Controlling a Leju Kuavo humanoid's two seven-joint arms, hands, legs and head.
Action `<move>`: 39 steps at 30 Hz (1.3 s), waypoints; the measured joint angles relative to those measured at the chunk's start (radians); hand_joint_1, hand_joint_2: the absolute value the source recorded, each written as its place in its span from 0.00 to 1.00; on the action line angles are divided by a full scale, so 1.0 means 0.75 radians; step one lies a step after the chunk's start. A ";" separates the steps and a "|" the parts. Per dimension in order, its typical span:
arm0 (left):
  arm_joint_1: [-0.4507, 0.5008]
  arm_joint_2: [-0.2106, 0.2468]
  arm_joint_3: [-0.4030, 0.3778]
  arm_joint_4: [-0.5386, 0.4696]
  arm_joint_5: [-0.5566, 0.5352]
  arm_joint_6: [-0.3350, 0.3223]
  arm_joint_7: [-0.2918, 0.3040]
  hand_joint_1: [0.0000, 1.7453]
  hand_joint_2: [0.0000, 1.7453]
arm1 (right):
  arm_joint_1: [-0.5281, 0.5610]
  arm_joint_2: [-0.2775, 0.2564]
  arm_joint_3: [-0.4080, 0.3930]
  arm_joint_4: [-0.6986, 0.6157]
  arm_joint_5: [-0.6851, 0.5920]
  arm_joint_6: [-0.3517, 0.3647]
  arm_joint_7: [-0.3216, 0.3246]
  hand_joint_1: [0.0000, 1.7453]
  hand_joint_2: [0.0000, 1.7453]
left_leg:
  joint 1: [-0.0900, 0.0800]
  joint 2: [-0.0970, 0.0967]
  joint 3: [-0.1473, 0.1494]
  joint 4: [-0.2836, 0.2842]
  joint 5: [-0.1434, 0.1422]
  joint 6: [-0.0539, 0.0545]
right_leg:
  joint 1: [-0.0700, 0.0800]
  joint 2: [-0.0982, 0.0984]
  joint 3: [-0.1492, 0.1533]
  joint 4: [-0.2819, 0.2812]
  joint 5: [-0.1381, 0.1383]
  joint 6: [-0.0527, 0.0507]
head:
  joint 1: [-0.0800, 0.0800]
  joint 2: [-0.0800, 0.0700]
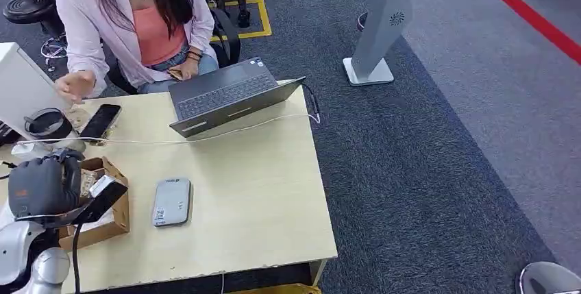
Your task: Pass the card to the sensor for recognition and then transmit it.
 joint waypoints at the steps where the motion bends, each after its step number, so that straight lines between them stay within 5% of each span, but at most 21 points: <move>1: -0.001 0.001 -0.003 -0.005 0.003 -0.001 -0.002 1.00 1.00 | 0.000 0.000 0.000 0.000 -0.001 0.000 0.000 0.00 1.00 | 0.000 0.000 0.000 0.000 0.000 0.000 | 0.000 0.000 0.000 0.000 0.000 0.000 | 0.000 0.000; 14: -0.206 0.001 -0.022 0.043 -0.078 0.079 0.035 1.00 1.00 | -0.005 0.000 0.047 0.001 0.031 0.007 0.004 0.00 1.00 | 0.000 0.001 0.000 0.000 0.002 0.000 | 0.000 0.001 -0.002 0.000 0.002 -0.001 | 0.000 0.000; 23: -0.379 0.000 -0.024 0.184 -0.160 0.141 0.077 1.00 1.00 | -0.009 0.001 0.065 0.000 0.091 0.008 0.013 0.00 1.00 | 0.001 -0.001 -0.001 0.000 0.004 0.000 | 0.001 -0.001 -0.001 0.000 0.003 -0.001 | 0.000 0.000; 24: -0.483 0.000 -0.024 0.284 -0.167 0.148 0.076 1.00 1.00 | -0.009 0.001 0.065 0.000 0.100 0.008 0.017 0.00 1.00 | 0.001 0.001 -0.001 0.000 0.004 0.000 | 0.001 0.001 -0.002 0.000 0.005 -0.002 | 0.000 0.000; 39: -0.561 0.001 -0.034 0.429 -0.183 0.168 0.089 1.00 1.00 | -0.009 0.001 0.067 0.000 0.108 0.014 0.017 0.00 1.00 | 0.001 0.001 -0.002 0.000 0.004 0.000 | 0.001 0.001 -0.002 0.000 0.005 -0.002 | -0.001 0.000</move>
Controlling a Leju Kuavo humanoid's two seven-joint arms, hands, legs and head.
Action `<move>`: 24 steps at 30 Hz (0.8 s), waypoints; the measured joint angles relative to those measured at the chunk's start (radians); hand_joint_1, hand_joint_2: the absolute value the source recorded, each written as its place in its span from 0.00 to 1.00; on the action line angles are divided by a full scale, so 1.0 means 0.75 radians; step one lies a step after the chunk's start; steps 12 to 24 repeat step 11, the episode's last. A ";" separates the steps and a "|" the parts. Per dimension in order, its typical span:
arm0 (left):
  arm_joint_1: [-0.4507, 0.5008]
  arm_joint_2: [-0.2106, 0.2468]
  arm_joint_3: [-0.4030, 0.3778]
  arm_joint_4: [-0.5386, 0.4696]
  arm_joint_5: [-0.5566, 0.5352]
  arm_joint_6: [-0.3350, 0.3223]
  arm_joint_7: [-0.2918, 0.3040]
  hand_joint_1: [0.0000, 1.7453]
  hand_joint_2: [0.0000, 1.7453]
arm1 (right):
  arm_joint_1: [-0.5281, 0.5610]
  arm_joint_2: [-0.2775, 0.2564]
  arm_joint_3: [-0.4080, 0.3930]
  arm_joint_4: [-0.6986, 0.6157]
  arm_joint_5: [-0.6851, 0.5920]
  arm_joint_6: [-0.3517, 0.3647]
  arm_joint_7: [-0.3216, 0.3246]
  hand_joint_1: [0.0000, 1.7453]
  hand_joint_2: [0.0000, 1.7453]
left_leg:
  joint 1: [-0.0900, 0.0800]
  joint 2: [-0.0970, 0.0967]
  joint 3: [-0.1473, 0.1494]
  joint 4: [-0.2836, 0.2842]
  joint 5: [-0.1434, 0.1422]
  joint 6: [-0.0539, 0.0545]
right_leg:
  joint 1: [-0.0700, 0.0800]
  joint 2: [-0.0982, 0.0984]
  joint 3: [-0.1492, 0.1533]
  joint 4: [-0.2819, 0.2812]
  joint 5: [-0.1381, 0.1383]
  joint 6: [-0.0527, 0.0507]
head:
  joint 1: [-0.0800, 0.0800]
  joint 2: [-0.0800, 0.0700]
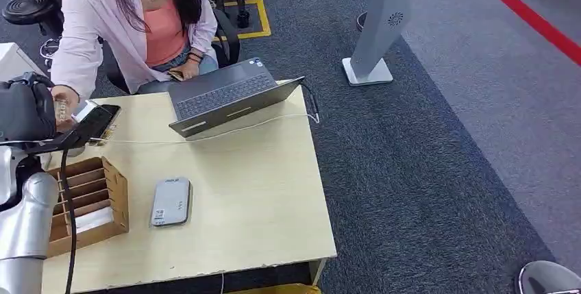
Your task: Pass the card to the sensor for recognition and then transmit it.
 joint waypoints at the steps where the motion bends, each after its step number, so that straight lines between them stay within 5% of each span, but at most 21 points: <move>1: 0.000 0.001 0.000 0.009 0.002 0.002 0.003 1.00 1.00 | -0.001 0.000 0.000 0.000 0.000 0.005 0.000 0.00 1.00 | 0.000 0.000 0.000 0.000 0.000 0.000 | 0.000 0.000 0.000 0.000 0.000 0.000 | 0.001 0.000; 2: 0.001 0.003 0.000 0.017 0.005 0.003 0.006 1.00 1.00 | -0.001 0.000 0.000 0.000 -0.001 0.007 0.000 0.00 1.00 | 0.000 0.000 0.000 0.000 0.000 0.000 | 0.000 0.000 0.000 0.000 0.000 0.000 | 0.000 0.000; 3: 0.004 0.008 0.000 0.023 0.006 0.005 0.006 0.00 1.00 | -0.001 0.000 0.000 0.000 -0.001 0.007 0.000 0.00 1.00 | 0.000 0.000 0.000 0.000 0.000 0.000 | 0.000 0.000 0.000 0.000 0.000 0.000 | 0.000 0.000; 24: 0.031 0.025 0.000 0.061 0.042 0.013 0.006 0.00 1.00 | -0.002 0.000 0.000 0.000 -0.012 0.003 0.000 0.00 1.00 | 0.000 0.000 -0.001 0.000 0.000 0.000 | 0.000 0.000 0.000 0.000 0.000 0.000 | 0.001 0.000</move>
